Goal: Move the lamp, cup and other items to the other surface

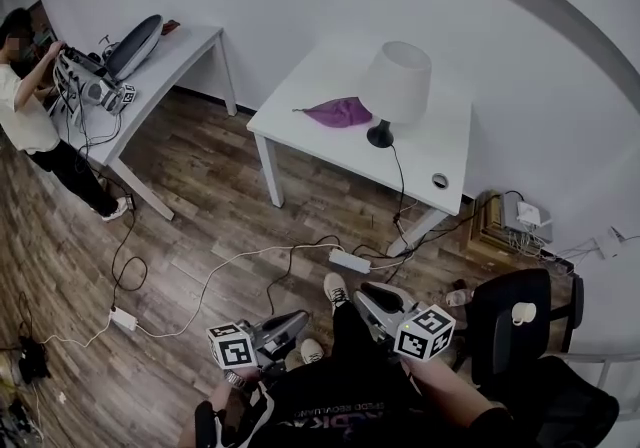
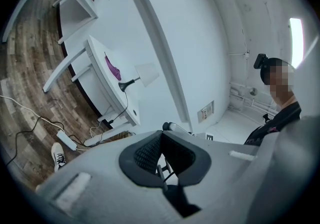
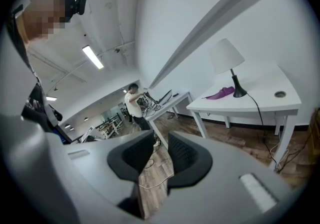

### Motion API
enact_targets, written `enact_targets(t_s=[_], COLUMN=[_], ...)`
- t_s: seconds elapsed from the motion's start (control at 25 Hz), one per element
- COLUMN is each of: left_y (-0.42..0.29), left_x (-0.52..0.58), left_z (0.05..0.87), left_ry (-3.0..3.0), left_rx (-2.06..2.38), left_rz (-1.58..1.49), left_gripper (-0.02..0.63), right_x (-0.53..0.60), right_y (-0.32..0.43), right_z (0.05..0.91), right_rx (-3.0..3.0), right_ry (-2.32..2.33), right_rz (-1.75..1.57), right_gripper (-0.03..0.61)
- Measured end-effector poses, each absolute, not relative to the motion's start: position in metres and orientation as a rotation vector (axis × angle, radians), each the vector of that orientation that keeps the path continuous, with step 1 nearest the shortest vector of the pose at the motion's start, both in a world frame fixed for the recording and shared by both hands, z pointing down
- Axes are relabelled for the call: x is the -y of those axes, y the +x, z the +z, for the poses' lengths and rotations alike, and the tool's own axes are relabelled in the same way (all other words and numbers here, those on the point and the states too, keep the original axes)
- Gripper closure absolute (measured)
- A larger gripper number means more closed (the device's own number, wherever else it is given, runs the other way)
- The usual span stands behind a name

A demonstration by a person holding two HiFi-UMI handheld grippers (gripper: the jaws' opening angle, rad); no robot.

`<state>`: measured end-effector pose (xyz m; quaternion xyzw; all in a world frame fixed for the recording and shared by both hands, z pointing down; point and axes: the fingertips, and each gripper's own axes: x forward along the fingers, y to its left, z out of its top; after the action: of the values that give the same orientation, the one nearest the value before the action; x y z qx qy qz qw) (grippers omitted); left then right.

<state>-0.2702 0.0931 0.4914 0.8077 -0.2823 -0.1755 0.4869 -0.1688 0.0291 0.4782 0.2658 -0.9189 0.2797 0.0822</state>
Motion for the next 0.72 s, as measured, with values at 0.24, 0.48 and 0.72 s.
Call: enact_targets(t_s=[0.24, 0.48, 0.72], left_y=[-0.315, -0.355, -0.38], left_x=[-0.074, -0.048, -0.009], left_z=[0.49, 0.501, 0.501], left_ry=[1.924, 1.814, 1.759], left_rx=[0.86, 1.009, 1.112], left_rz=[-0.489, -0.544, -0.564], left_gripper=[0.62, 0.621, 0.621], right_x=[0.043, 0.145, 0.251], right_y=[-0.197, -0.225, -0.238], right_z=[0.489, 0.503, 0.522], right_rx=[2.721, 2.68, 2.59], right_ry=[0.826, 0.878, 1.013], right_rz=[0.816, 0.765, 0.605], right_gripper=[0.459, 0.434, 0.401])
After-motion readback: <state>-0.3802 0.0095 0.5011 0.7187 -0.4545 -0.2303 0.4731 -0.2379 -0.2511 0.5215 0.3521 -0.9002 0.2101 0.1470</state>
